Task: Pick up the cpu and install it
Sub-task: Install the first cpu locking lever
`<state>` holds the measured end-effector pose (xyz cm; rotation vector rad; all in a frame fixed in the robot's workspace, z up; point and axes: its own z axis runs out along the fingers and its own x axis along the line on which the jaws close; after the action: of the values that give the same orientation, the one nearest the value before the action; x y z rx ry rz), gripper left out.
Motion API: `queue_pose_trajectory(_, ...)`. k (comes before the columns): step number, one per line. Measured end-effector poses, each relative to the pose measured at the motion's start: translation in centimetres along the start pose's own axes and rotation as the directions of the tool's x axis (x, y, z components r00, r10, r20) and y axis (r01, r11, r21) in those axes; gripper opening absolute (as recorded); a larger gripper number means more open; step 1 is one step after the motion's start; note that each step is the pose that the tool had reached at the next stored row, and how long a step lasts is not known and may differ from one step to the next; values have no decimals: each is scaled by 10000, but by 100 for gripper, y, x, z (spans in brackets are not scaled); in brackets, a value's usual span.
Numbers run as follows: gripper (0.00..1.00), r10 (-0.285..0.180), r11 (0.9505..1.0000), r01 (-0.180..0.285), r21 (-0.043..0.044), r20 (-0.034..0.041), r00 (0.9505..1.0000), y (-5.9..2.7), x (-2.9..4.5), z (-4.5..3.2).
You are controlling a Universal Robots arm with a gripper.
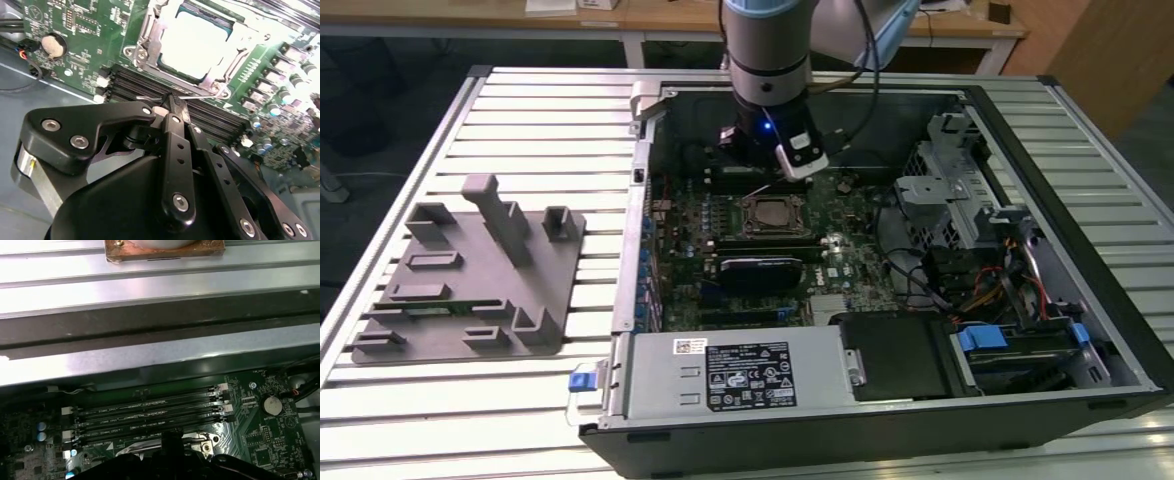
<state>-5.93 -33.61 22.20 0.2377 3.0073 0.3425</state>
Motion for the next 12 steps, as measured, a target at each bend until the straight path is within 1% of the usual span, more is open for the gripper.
queue_pose_trajectory(2,11,-12,10000,12,-14,64,10000,-1,-6,11)
queue_pose_trajectory(6,11,-13,10000,13,-11,64,10000,-2,-6,12)
queue_pose_trajectory(8,11,-13,10000,13,-25,69,10000,-3,-6,18)
queue_pose_trajectory(9,11,-13,10000,13,-33,101,9999,-5,-6,23)
queue_pose_trajectory(12,11,18,10000,-17,-50,244,9997,-12,-5,37)
